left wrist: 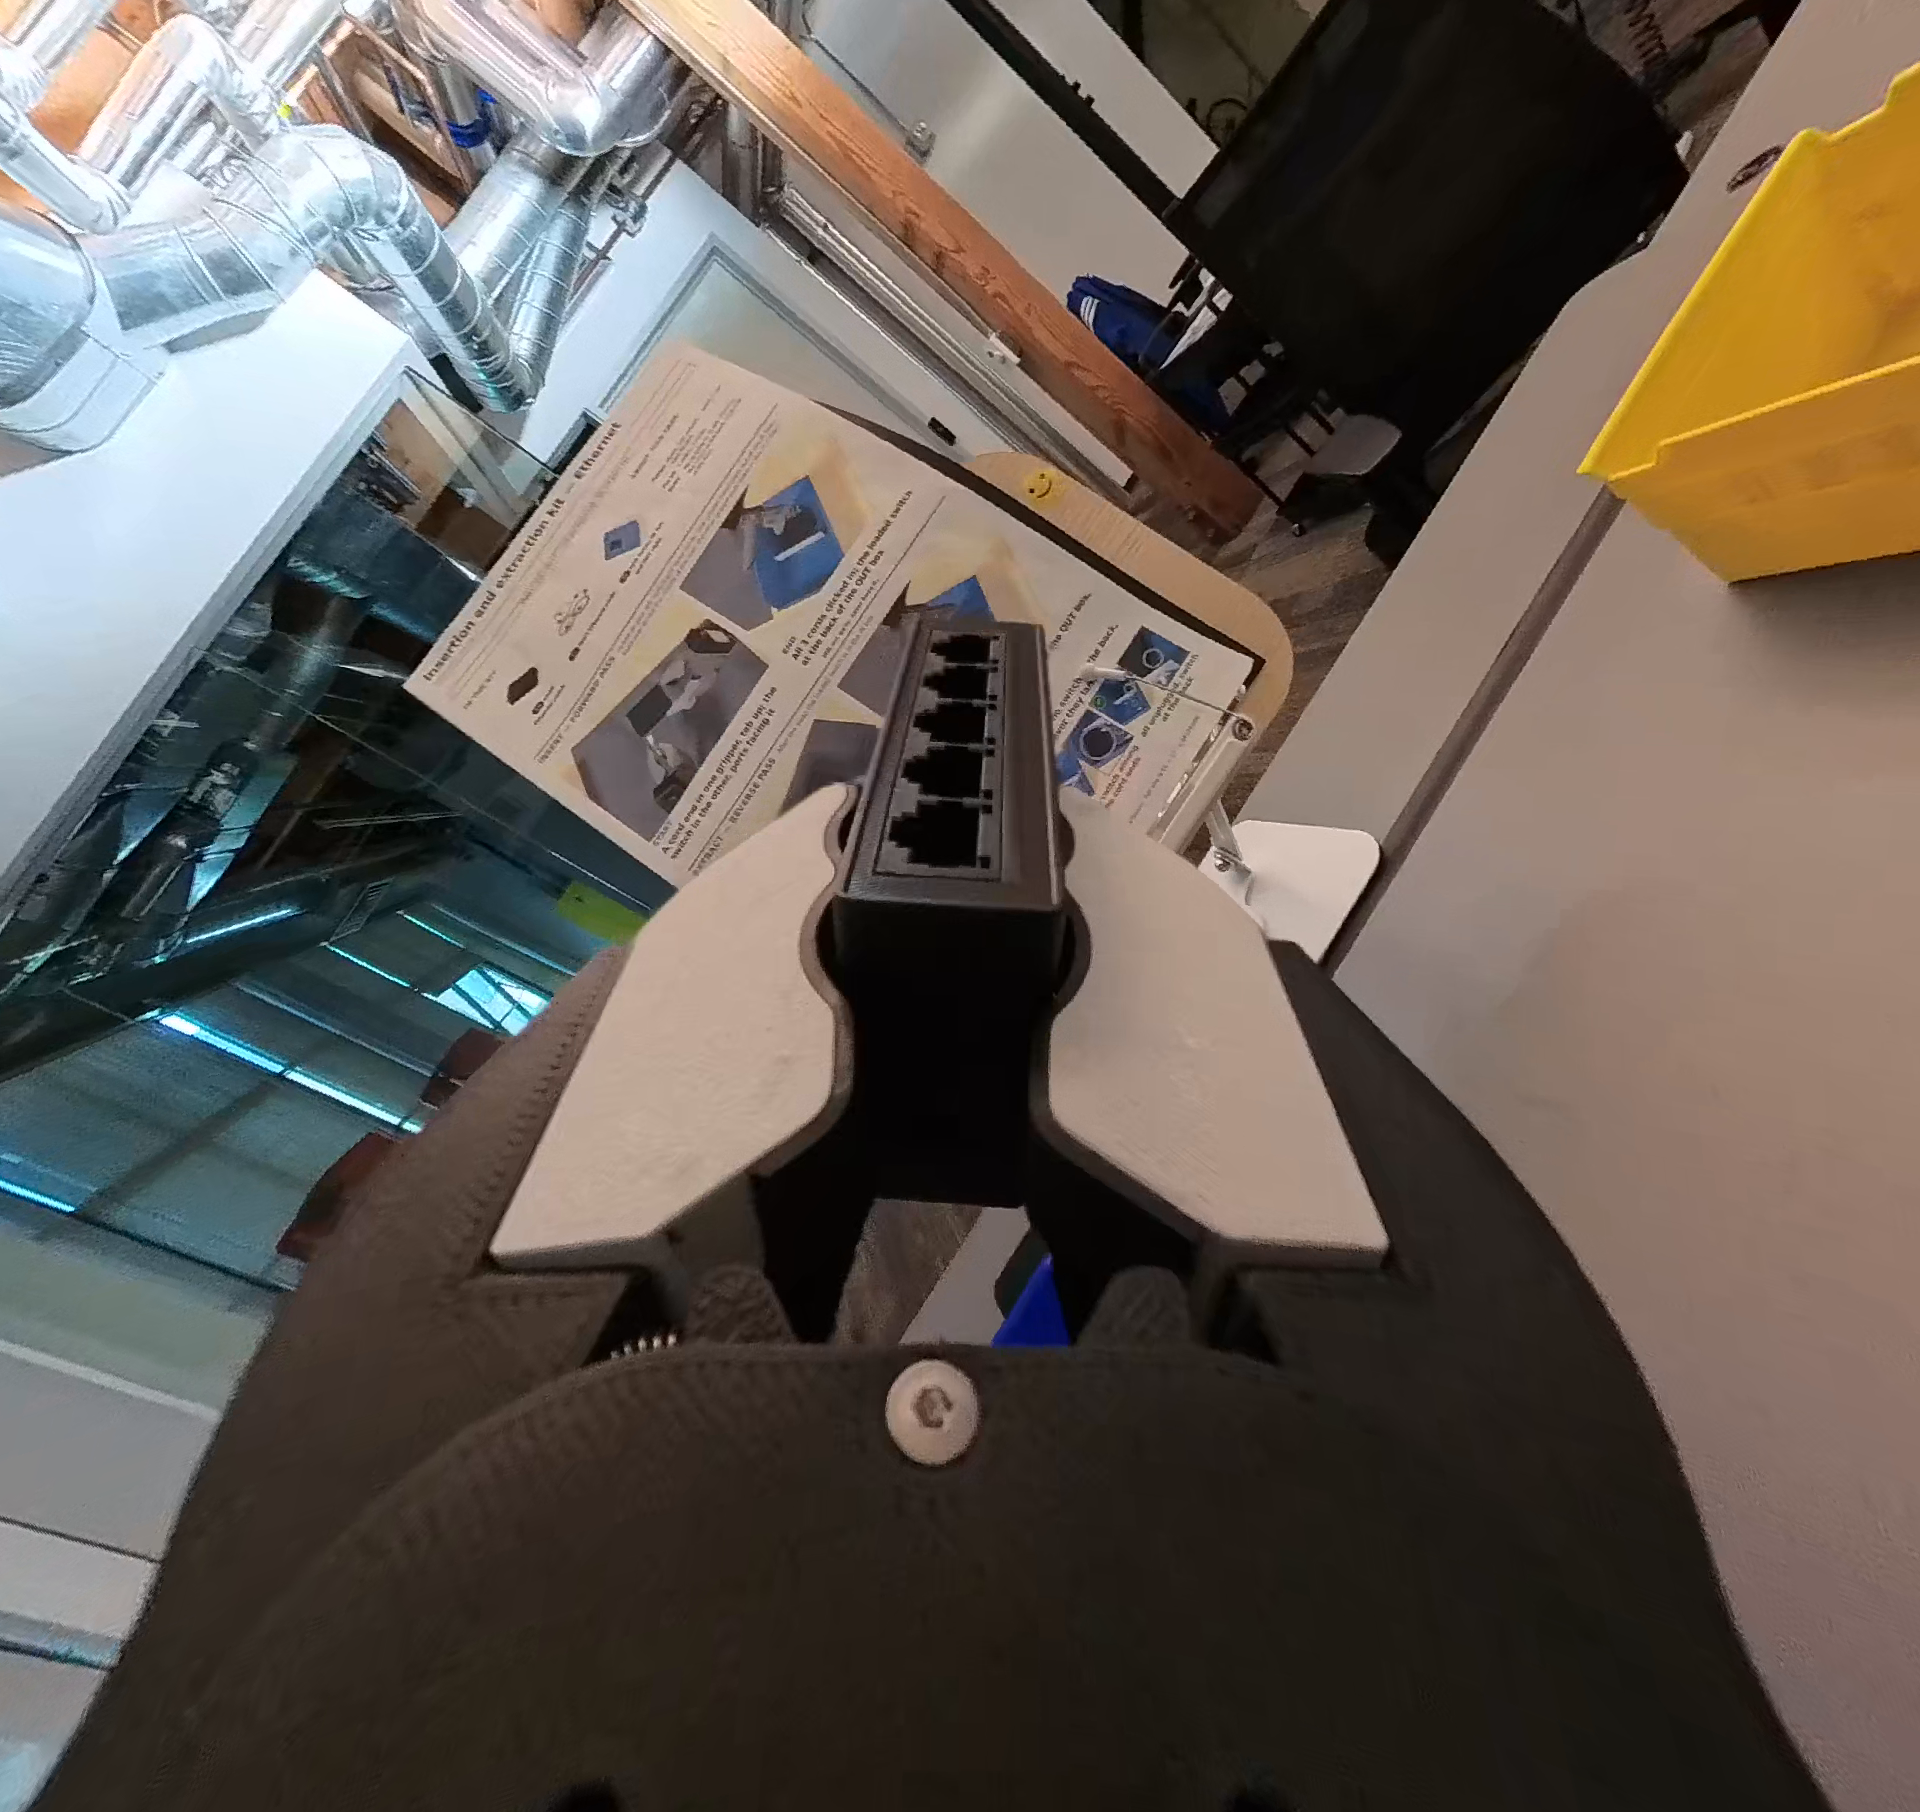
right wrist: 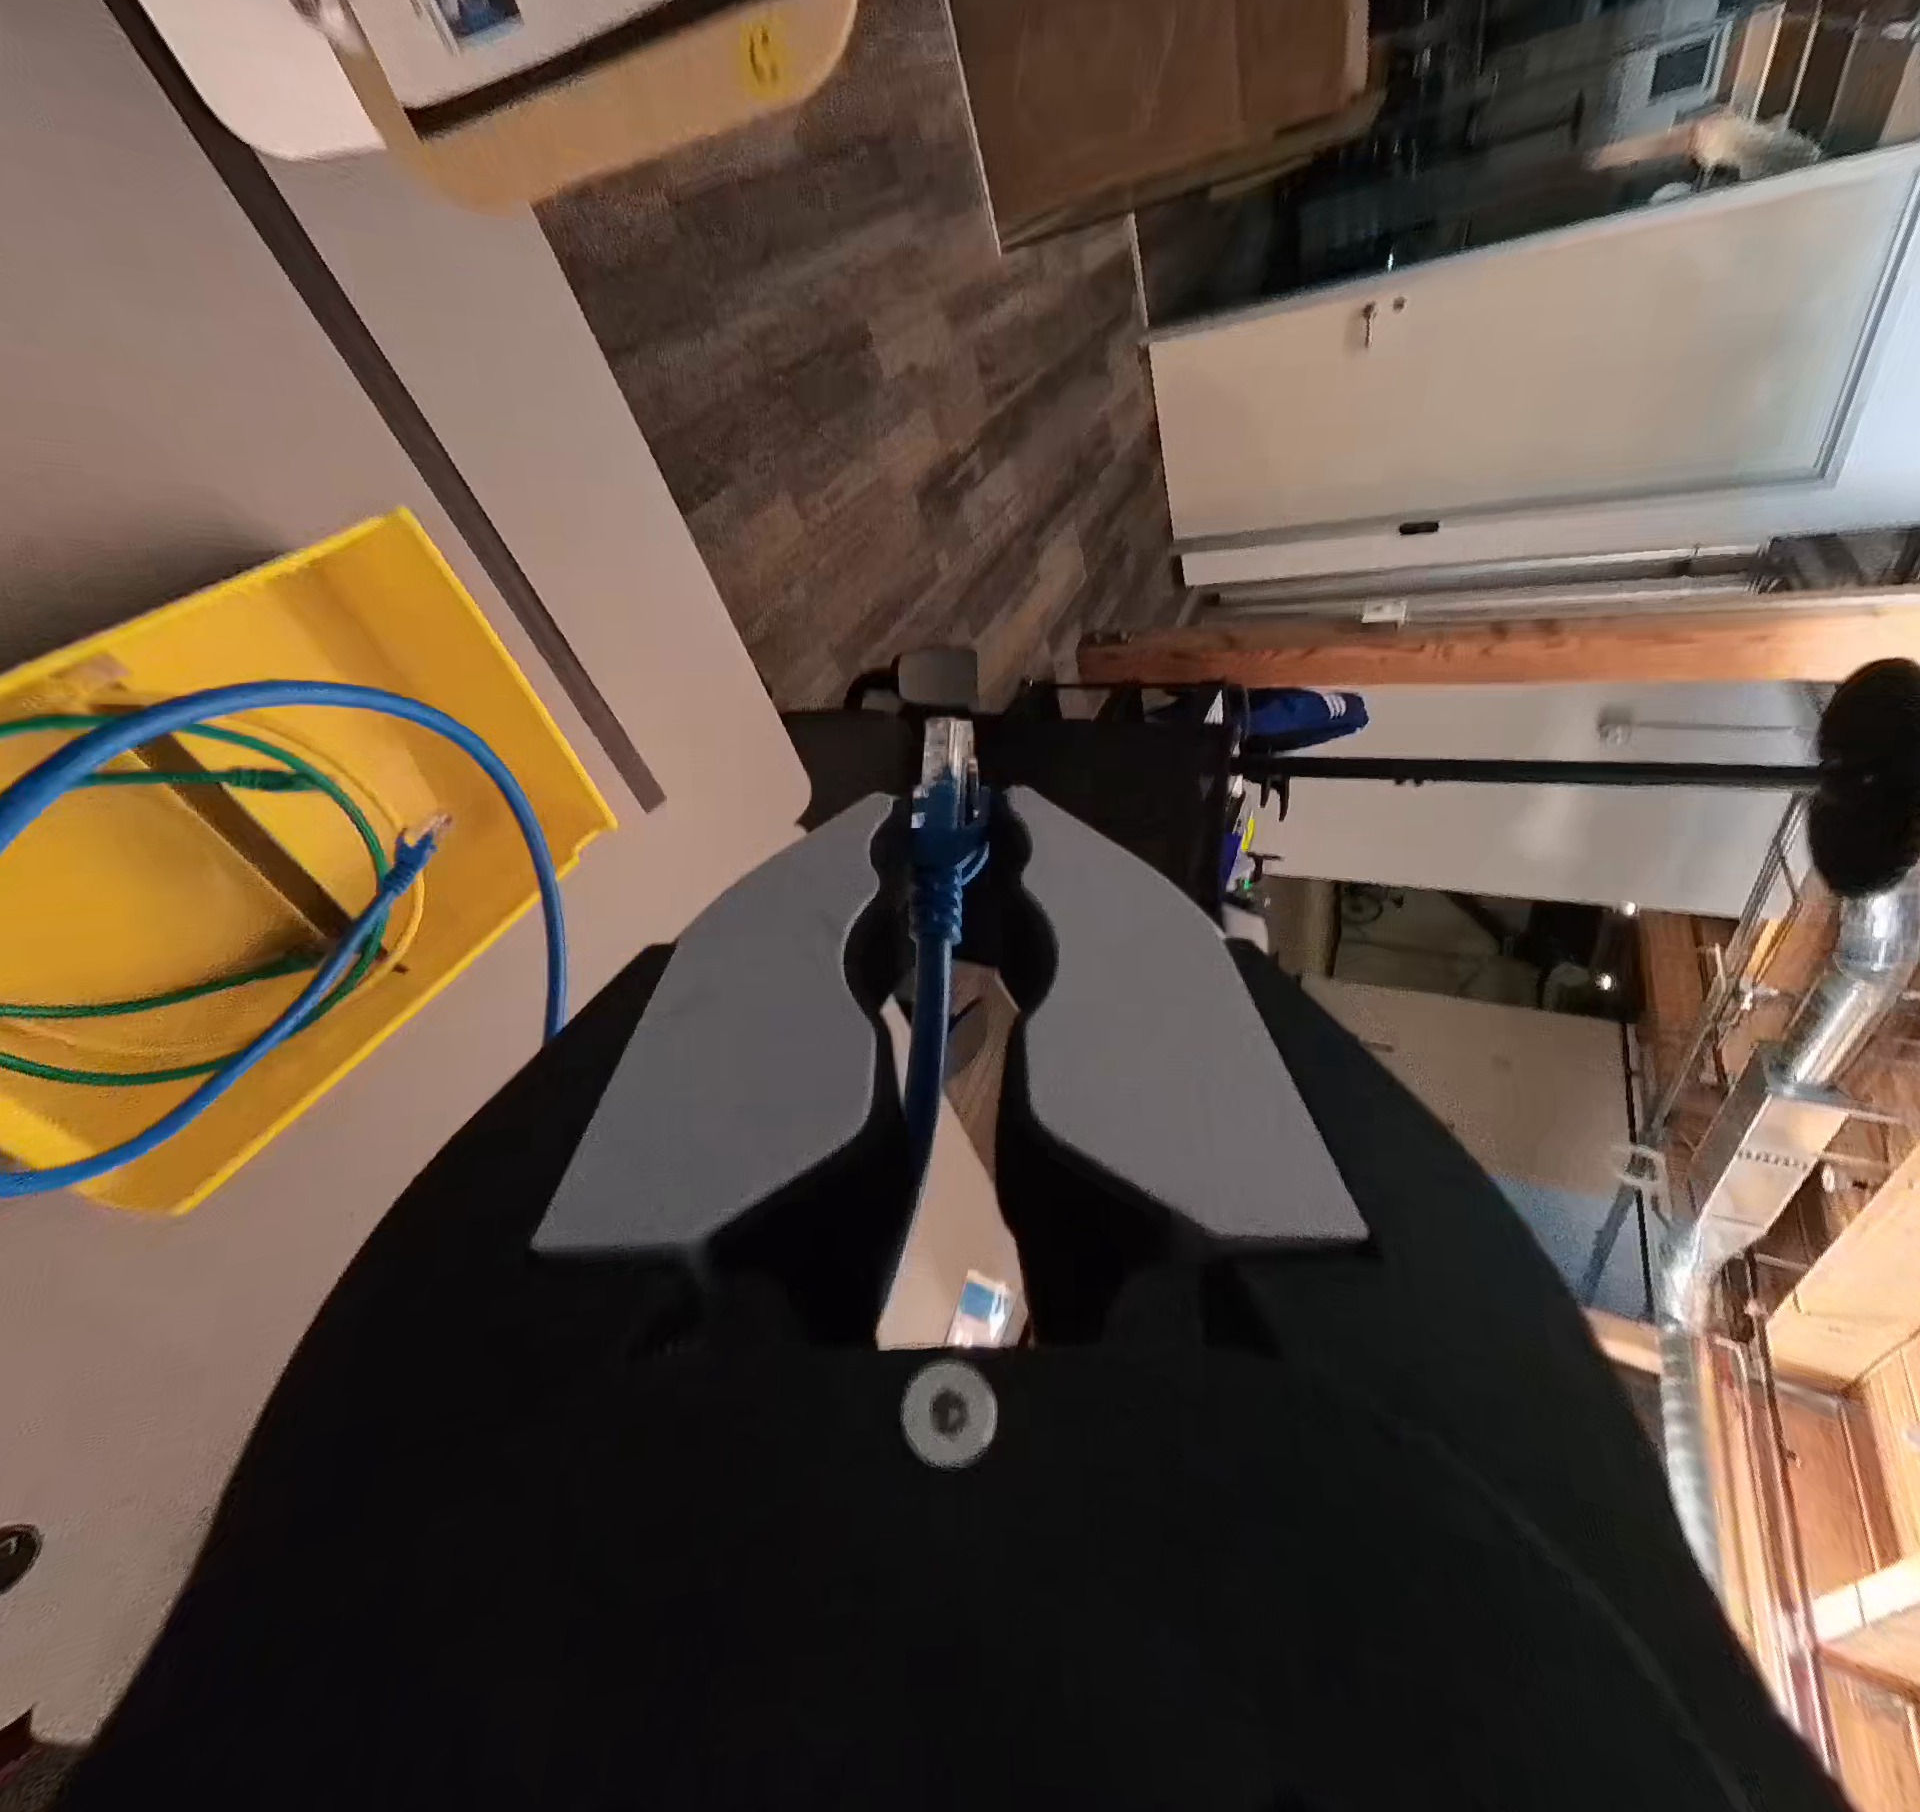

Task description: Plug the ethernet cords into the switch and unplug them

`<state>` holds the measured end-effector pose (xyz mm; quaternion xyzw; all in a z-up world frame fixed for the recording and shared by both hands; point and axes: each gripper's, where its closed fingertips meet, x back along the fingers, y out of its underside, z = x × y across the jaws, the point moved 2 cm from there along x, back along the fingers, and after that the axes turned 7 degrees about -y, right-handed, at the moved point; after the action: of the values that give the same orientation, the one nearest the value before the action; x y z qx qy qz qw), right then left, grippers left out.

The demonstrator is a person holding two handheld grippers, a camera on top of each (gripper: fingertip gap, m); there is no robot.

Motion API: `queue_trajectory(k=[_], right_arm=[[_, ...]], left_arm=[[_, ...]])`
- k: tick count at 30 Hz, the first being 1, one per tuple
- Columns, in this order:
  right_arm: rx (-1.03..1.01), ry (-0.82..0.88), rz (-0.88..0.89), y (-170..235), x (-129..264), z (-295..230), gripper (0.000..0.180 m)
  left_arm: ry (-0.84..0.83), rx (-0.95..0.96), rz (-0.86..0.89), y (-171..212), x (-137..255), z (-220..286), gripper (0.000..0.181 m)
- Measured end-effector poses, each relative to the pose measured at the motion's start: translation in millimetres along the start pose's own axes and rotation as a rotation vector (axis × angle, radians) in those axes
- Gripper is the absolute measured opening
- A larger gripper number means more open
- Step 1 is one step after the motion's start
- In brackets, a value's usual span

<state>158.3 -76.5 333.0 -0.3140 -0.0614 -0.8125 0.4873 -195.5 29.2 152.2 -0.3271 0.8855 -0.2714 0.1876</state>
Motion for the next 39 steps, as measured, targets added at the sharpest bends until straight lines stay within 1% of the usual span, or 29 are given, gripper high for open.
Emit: queue_trajectory(k=[4, 10, 12, 15, 17, 19, 23, 27, 30, 32, 34, 36, 39], right_arm=[[-0.037, -0.039, -0.058, 35, -39, -25, 0.016], [-0.064, -0.153, -0.188, 84, -114, -84, 0.016], [-0.087, -0.184, -0.198, 93, -131, -99, 0.016], [-0.144, -0.192, -0.168, 97, -145, -107, 0.016], [-0.163, -0.181, -0.177, 101, -146, -103, 0.016], [-0.168, -0.161, -0.174, 101, -137, -91, 0.016], [-0.175, -0.082, -0.136, 92, -95, -48, 0.016], [-0.159, -0.005, -0.136, 82, -51, -9, 0.016], [-0.15, 0.04, -0.151, 76, -32, 11, 0.016], [-0.142, 0.073, -0.178, 77, -29, 20, 0.016], [-0.14, 0.095, -0.185, 78, -35, 23, 0.016], [-0.127, 0.115, -0.198, 82, -48, 19, 0.016], [-0.126, 0.088, -0.227, 94, -80, -1, 0.016]], left_arm=[[0.011, -0.015, -0.013, 1, -2, 5, 0.03], [0.024, -0.021, -0.027, 3, -4, 8, 0.03], [0.03, -0.021, -0.034, 5, -4, 9, 0.03], [0.034, -0.027, -0.045, 7, -6, 10, 0.03], [0.041, -0.03, -0.051, 8, -7, 11, 0.03], [0.04, -0.033, -0.054, 8, -7, 11, 0.03], [0.043, -0.034, -0.057, 8, -7, 12, 0.03], [0.055, -0.042, -0.067, 9, -7, 15, 0.03], [0.061, -0.052, -0.076, 10, -8, 18, 0.03], [0.065, -0.054, -0.077, 10, -8, 19, 0.03], [0.068, -0.058, -0.083, 10, -9, 21, 0.03], [0.071, -0.061, -0.085, 11, -10, 22, 0.03], [0.076, -0.06, -0.087, 11, -10, 23, 0.03]])
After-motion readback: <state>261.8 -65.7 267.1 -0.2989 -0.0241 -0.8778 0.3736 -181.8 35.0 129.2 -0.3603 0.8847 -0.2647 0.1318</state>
